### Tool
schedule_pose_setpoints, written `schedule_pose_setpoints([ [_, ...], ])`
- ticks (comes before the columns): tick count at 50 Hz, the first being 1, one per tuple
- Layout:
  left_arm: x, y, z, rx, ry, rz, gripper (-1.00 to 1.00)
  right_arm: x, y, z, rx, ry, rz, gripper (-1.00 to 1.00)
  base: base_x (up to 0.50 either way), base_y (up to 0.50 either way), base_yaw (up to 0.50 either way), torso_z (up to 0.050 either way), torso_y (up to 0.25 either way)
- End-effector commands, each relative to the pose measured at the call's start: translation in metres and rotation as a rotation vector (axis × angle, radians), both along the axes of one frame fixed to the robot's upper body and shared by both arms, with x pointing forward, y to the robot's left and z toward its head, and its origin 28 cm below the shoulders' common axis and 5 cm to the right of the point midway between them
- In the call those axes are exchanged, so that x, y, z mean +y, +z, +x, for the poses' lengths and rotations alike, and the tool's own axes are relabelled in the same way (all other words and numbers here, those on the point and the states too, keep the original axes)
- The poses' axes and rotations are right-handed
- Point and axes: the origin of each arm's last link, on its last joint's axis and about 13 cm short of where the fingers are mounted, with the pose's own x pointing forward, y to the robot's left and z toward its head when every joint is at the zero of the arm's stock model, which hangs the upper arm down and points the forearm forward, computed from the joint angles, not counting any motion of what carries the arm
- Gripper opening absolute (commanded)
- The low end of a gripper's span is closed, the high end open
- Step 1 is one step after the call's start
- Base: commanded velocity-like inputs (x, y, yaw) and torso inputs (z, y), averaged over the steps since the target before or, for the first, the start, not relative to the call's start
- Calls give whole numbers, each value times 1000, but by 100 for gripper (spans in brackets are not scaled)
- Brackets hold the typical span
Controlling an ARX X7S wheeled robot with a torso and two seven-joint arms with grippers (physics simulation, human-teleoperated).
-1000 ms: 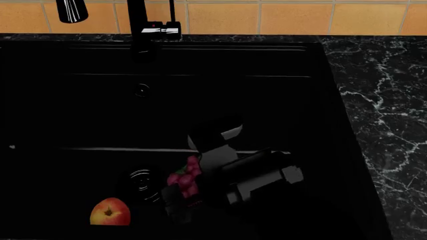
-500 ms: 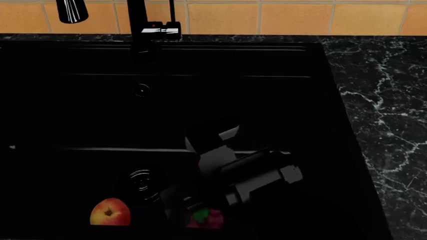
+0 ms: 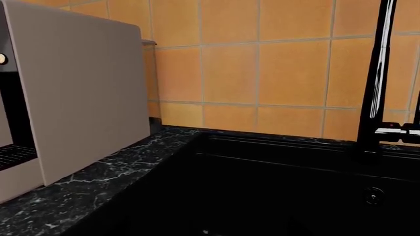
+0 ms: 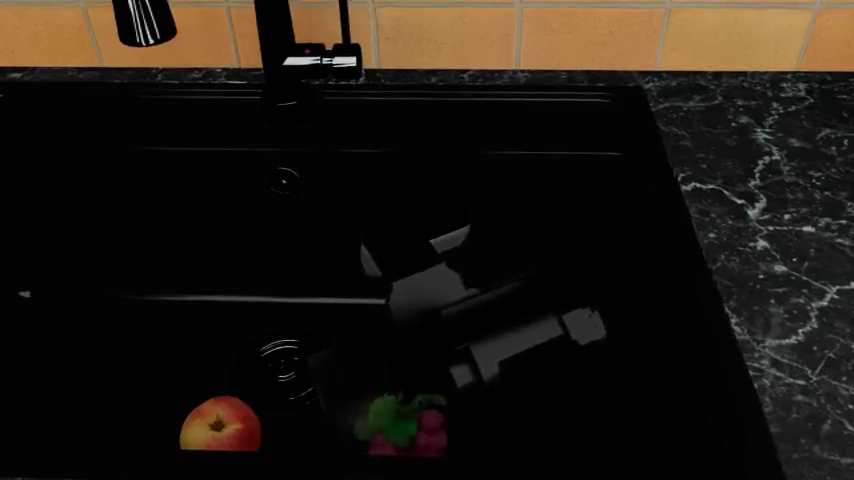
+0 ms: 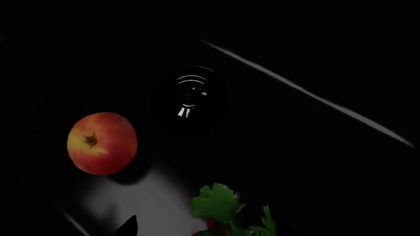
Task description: Pick the grape from the counter and place it in the sink
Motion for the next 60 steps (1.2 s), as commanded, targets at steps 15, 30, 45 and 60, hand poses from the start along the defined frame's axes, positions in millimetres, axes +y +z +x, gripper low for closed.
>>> schedule_pose_setpoints([
  [15,0,-1,1,-1,-3,0,100,5,31,3,-177,-13,123,100,0,0,0,0,0],
  [30,-3,-2,2,1,-16,2,100,-1,42,-31,-323,10,219,100,0,0,0,0,0],
  [45,-1,-1,-1,-7,-7,4,100,-11,39,-60,-377,4,307,100,0,0,0,0,0],
  [60,-2,-2,-1,-9,-6,0,100,-27,44,-109,-446,11,340,100,0,0,0,0,0],
])
